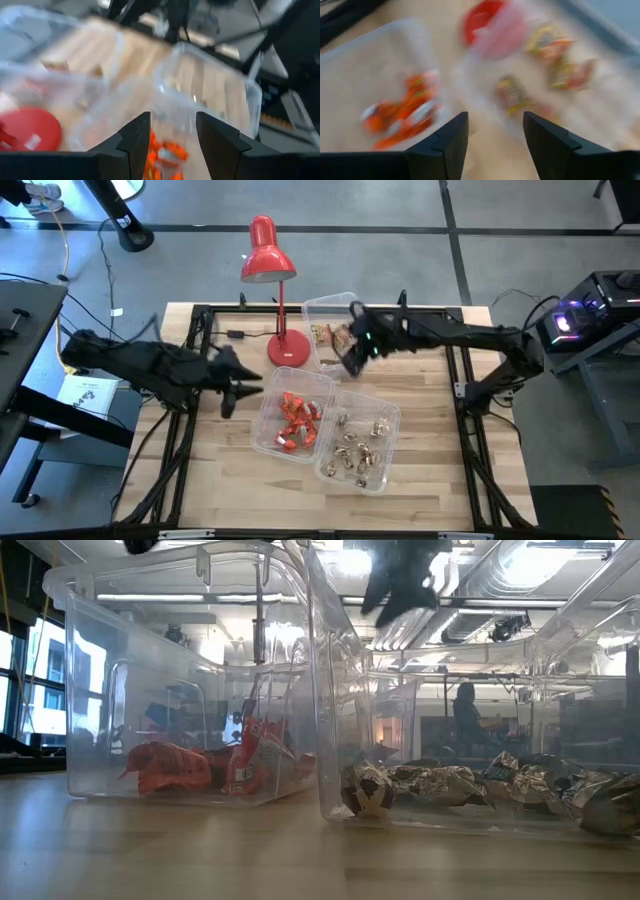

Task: Sort candy
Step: Adjust the transparent bins

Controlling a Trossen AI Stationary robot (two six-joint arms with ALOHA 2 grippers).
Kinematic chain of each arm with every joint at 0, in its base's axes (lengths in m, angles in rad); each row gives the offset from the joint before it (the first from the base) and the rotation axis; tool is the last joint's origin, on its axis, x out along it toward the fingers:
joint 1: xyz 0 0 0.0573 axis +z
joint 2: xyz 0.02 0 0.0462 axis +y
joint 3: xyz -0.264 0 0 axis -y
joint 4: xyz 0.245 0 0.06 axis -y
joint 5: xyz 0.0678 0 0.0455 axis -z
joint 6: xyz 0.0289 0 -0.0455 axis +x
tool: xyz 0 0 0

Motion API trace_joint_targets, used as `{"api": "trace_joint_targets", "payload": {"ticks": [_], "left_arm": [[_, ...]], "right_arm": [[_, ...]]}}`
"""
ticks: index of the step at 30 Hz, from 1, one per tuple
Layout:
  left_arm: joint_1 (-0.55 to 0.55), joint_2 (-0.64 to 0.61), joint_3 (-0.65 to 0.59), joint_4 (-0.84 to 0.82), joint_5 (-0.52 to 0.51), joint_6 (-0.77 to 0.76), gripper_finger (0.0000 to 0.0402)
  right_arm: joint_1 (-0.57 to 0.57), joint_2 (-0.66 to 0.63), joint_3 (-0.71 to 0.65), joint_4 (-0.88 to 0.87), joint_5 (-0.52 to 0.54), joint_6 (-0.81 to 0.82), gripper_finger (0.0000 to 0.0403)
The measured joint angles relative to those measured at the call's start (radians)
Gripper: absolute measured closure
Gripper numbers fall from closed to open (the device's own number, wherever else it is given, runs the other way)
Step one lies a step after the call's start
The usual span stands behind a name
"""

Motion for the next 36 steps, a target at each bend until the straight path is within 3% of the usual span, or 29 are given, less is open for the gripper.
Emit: {"api": "trace_joint_targets", "payload": {"ticks": [7,12,14,16,20,22,27,29,32,36], "left_arm": [[-0.006,0.006,-0.236,0.197,0.233,-0.151,0.0248],[-0.039,-0.009,-0.281,0.238,0.337,-0.249,0.0248],[-0.047,-0.033,-0.266,0.242,0.339,-0.245,0.0248],[-0.045,-0.064,-0.237,0.249,0.322,-0.210,0.0248],[-0.023,-0.114,-0.199,0.158,0.160,-0.151,0.0248],[-0.003,-0.121,-0.199,0.046,0.101,-0.170,0.0248],[0.037,-0.088,-0.202,-0.373,0.095,-0.338,0.0248],[0.041,-0.071,-0.223,-0.448,0.087,-0.360,0.0248],[0.041,-0.069,-0.290,-0.396,0.094,-0.342,0.0253],[0.037,-0.069,-0.409,-0.202,0.164,-0.347,0.0281]], "right_arm": [[0.293,-0.026,0.001,-0.088,-0.031,0.137,0.0270],[0.520,-0.028,0.001,-0.166,0.047,0.344,0.0361],[0.592,-0.028,0.001,-0.232,0.080,0.452,0.0391],[0.652,-0.028,0.001,-0.325,0.097,0.581,0.0391],[0.744,-0.028,0.001,-0.470,0.100,0.785,0.0400],[0.774,-0.028,0.001,-0.495,0.077,0.841,0.0399],[0.821,-0.029,-0.034,-0.512,0.022,0.936,0.0402],[0.828,-0.029,-0.097,-0.492,0.010,0.959,0.0402],[0.812,-0.028,-0.213,-0.386,-0.013,0.961,0.0402],[0.779,-0.029,-0.280,-0.329,-0.012,0.962,0.0402]]}}
